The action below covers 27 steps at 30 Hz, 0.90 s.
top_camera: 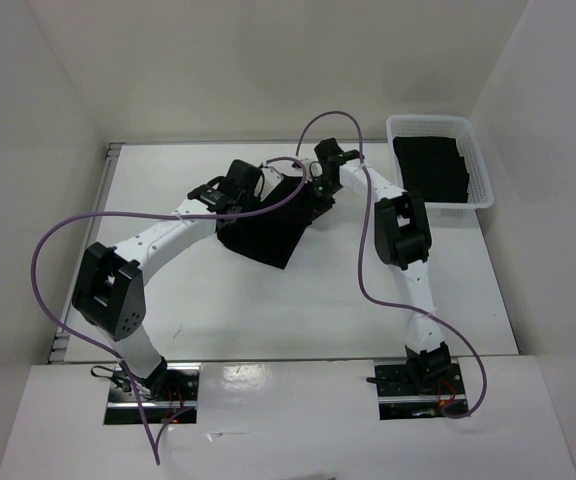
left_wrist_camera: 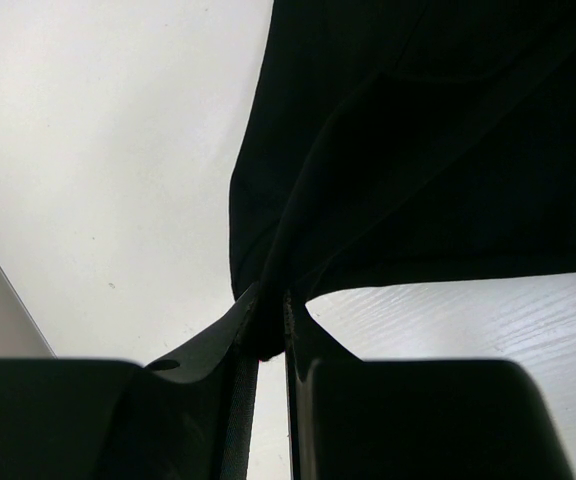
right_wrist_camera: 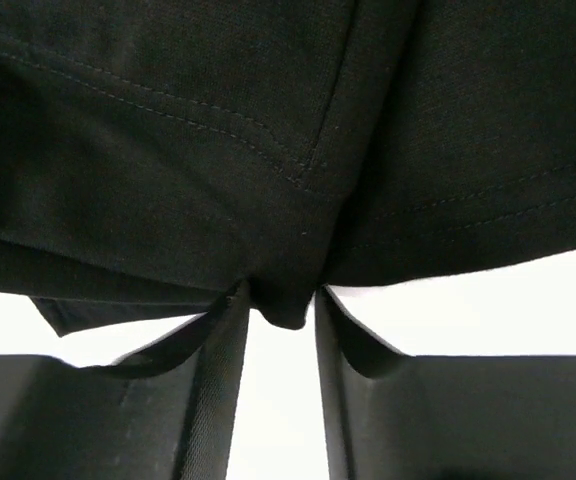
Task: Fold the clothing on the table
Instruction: Flatten the skirt out
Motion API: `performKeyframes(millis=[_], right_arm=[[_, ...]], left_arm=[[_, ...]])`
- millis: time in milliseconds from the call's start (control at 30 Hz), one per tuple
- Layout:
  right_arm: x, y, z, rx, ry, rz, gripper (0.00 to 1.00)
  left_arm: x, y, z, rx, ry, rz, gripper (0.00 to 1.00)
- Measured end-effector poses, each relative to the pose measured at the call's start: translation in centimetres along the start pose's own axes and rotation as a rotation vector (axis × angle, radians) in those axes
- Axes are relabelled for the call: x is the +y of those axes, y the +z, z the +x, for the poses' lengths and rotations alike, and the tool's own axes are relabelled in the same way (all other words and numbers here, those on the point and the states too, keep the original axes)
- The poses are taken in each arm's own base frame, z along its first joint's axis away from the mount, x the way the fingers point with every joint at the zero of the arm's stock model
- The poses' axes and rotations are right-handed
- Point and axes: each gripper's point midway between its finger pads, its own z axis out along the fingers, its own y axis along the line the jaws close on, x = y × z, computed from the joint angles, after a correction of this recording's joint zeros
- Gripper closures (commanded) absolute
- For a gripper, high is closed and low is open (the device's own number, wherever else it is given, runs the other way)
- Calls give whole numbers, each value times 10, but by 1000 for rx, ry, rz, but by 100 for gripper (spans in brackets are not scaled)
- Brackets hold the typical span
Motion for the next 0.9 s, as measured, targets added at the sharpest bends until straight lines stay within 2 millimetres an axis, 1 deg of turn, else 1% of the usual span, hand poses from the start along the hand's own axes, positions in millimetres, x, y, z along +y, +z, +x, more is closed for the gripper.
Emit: performKeyframes(millis=[100,133,167,400,500,567,633,800,900], right_arm=[[0,2,0,3,-1,-6,88],[-1,3,0,4,0,-7,97],[-1,4,1,7,0,-8,100],[-2,1,2,13,-7,7,100],[-3,-7,-1,9,-14,31,100],[0,-22,-8,-13,-26,52,100],[6,-45,-19,-53,-46,76,100],[32,-123,-55,-215,-123,141,100],[49,-165,-68,-302,-165,161,100]], left_arm=[[0,0,0,0,0,0,80],[0,0,0,0,0,0,80],[0,0,0,0,0,0,80],[3,1,1,3,-6,-3,80],[8,0,2,3,-16,-8,80],[11,-3,3,0,-20,-12,80],[16,-9,1,-8,-28,-22,80],[30,-30,-10,-56,-49,-50,80],[39,-46,-19,-98,-63,-65,80]])
